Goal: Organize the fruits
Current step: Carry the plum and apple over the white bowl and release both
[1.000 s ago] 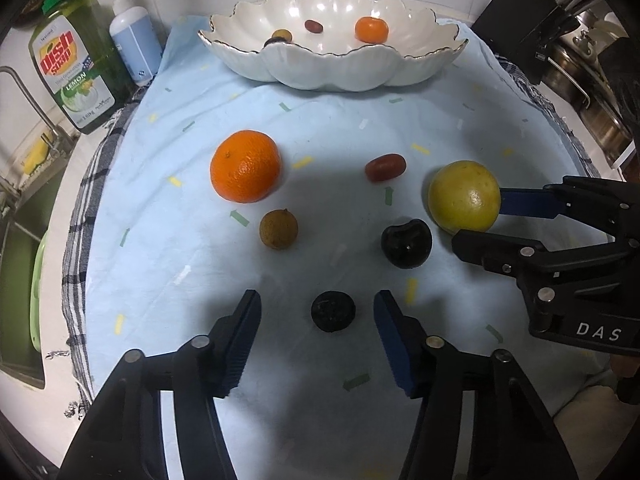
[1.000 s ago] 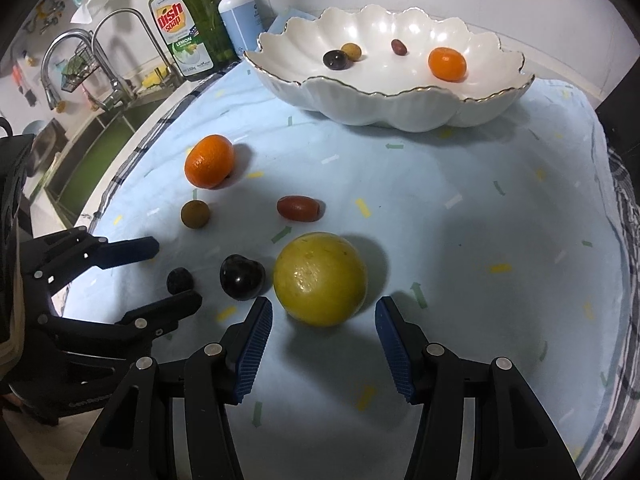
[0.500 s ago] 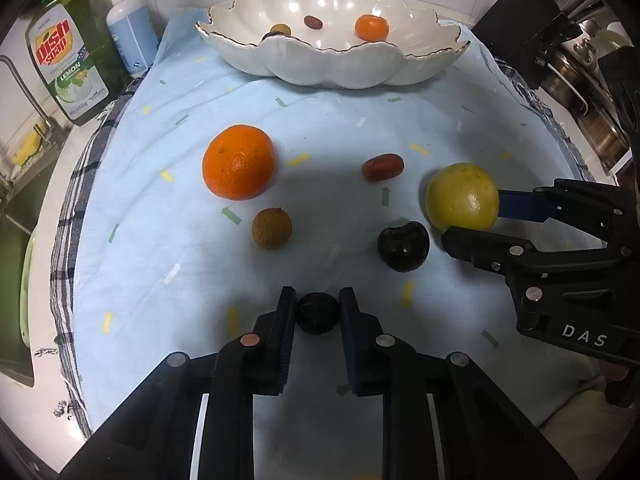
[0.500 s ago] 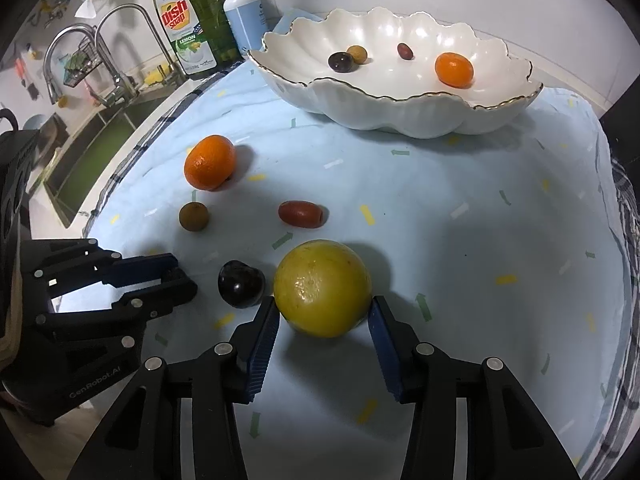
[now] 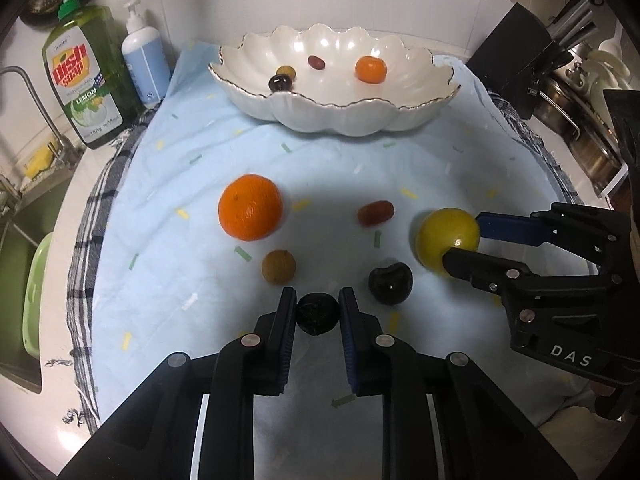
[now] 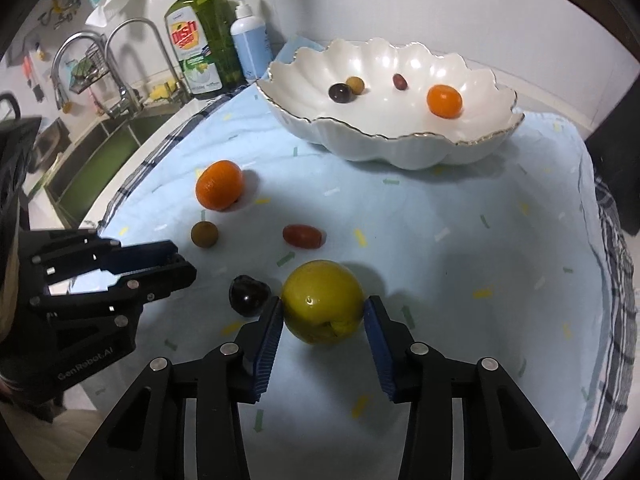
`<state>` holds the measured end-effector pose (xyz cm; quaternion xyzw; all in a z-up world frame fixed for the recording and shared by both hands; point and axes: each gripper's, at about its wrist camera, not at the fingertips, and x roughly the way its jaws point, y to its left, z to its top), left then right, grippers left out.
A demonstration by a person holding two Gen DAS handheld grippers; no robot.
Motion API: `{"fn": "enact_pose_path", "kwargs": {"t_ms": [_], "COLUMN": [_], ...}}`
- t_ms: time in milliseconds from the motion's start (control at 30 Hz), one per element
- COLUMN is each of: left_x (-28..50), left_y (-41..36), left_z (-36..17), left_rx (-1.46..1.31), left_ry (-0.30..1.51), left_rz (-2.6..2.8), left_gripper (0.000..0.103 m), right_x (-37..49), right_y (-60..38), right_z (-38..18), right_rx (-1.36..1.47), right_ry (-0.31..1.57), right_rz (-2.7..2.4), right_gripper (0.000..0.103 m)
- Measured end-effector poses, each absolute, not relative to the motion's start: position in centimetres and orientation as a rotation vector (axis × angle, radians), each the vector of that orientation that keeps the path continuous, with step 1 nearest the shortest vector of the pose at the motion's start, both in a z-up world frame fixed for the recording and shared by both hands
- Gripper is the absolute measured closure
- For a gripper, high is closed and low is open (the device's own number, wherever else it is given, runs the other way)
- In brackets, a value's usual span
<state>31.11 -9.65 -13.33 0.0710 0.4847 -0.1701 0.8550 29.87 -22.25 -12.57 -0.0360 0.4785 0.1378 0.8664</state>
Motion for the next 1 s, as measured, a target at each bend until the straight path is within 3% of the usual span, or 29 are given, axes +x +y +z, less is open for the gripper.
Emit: {"fn": "enact_pose_path", "kwargs": {"t_ms": [1000], "left_x": [32.1], "left_y": [-9.2], "left_z": [-12.2], "left_rx": [0.115], "left_ry": [0.985], "left_rz": [-0.337], "left_gripper": [0.081], "right_x": [32.5], "right_y": [-21.7], "right_z": [-13.3], "right_rx": [-0.01], "right_ry": [1.018], "right_rz": [0.302], "right_gripper": [0.054]}}
